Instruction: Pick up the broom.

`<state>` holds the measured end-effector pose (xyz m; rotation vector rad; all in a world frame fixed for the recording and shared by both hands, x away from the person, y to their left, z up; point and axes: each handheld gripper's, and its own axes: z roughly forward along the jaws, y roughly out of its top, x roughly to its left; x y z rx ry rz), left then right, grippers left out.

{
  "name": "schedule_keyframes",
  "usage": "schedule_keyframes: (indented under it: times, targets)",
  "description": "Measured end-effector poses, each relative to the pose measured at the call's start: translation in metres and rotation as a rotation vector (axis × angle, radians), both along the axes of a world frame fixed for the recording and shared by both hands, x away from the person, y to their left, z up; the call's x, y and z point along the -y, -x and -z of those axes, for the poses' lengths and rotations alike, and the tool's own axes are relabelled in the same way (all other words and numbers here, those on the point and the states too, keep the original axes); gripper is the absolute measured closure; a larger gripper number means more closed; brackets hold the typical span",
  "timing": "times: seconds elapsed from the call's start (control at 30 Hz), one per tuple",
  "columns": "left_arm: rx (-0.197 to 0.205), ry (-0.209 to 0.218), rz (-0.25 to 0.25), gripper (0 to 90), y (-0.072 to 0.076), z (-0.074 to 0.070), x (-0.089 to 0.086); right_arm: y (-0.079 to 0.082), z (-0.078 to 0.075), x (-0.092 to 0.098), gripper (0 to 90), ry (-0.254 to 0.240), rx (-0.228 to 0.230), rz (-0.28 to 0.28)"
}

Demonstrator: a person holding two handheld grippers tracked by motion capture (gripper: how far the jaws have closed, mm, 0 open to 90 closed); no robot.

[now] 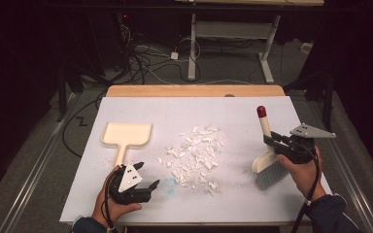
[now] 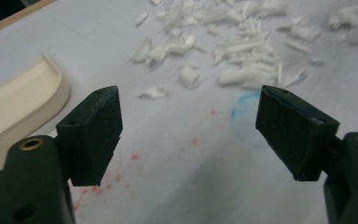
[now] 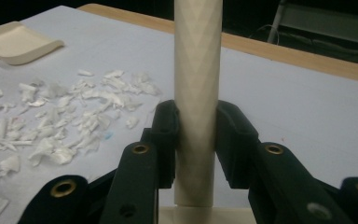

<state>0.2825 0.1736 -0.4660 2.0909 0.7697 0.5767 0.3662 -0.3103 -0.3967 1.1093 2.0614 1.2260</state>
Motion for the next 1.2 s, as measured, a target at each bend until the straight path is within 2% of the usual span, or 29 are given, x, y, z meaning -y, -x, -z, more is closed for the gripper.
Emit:
schedule_keyframes:
  times: [0.07,0.1,0.13,0.2,0.33,0.37,0.4,0.47,0.53,0.57,0.6,0.63,0.73,0.8,0.87,0.9,0.93,1.0,1.03,1.07,1.1,1.13,1.2]
  targets:
    - [0.0,0.03,0.026,21.7,-0.001,-0.006,0.008,0.004,-0.002,0.0,71.3,-0.007,0.011,0.002]
    - [-0.003,0.067,0.058,21.7,-0.002,-0.013,0.02,0.01,-0.006,-0.001,71.3,-0.01,0.031,-0.003]
    - [-0.003,0.067,0.058,21.6,-0.002,-0.013,0.02,0.01,-0.006,-0.001,71.3,-0.01,0.031,-0.003]
    - [-0.007,0.096,0.093,21.7,-0.003,-0.019,0.037,0.016,-0.011,-0.004,71.3,-0.027,0.051,-0.003]
    - [0.003,0.139,0.193,21.1,0.0,-0.034,0.082,0.03,-0.023,-0.016,71.2,-0.043,0.101,-0.03]
    - [0.011,0.171,0.244,21.1,0.001,-0.043,0.105,0.033,-0.025,-0.02,71.2,-0.043,0.113,-0.038]
    - [0.011,0.171,0.244,21.0,0.001,-0.043,0.105,0.033,-0.025,-0.02,71.2,-0.043,0.113,-0.038]
    - [0.009,0.206,0.287,20.9,0.0,-0.049,0.128,0.042,-0.031,-0.031,71.2,-0.038,0.139,-0.056]
    - [-0.011,0.242,0.316,20.9,-0.003,-0.052,0.149,0.047,-0.034,-0.038,71.2,-0.031,0.152,-0.068]
    - [-0.03,0.27,0.331,21.1,-0.006,-0.052,0.168,0.05,-0.035,-0.041,71.2,-0.03,0.162,-0.077]
    - [-0.03,0.27,0.331,21.5,-0.006,-0.052,0.168,0.05,-0.035,-0.041,71.2,-0.03,0.162,-0.077]
    - [-0.039,0.286,0.334,22.2,-0.008,-0.052,0.175,0.055,-0.037,-0.048,71.2,-0.02,0.182,-0.082]
    - [-0.069,0.321,0.336,22.8,-0.013,-0.049,0.194,0.059,-0.037,-0.054,71.2,-0.019,0.193,-0.088]
    - [-0.059,0.324,0.326,23.8,-0.014,-0.047,0.202,0.061,-0.037,-0.06,71.2,-0.004,0.195,-0.104]
    - [-0.068,0.347,0.308,27.3,-0.018,-0.045,0.207,0.065,-0.036,-0.065,71.2,-0.001,0.208,-0.11]
    - [-0.074,0.345,0.289,33.7,-0.02,-0.043,0.208,0.067,-0.035,-0.069,71.2,0.0,0.209,-0.119]
    - [-0.082,0.343,0.278,33.7,-0.022,-0.041,0.209,0.067,-0.035,-0.069,71.2,0.0,0.209,-0.119]
    - [-0.096,0.365,0.293,43.3,-0.024,-0.038,0.207,0.071,-0.036,-0.073,71.1,0.009,0.221,-0.13]
    - [-0.1,0.361,0.295,46.2,-0.025,-0.038,0.207,0.072,-0.036,-0.074,71.0,0.006,0.228,-0.128]
    - [-0.1,0.358,0.299,46.2,-0.025,-0.037,0.206,0.072,-0.036,-0.074,71.0,0.006,0.228,-0.128]
    - [-0.098,0.365,0.311,54.0,-0.025,-0.037,0.205,0.074,-0.037,-0.075,71.0,0.005,0.229,-0.138]
    - [-0.091,0.375,0.32,54.0,-0.025,-0.036,0.203,0.074,-0.037,-0.075,71.0,0.005,0.229,-0.138]
    - [-0.076,0.355,0.304,61.2,-0.025,-0.036,0.201,0.076,-0.037,-0.075,70.9,0.004,0.233,-0.146]
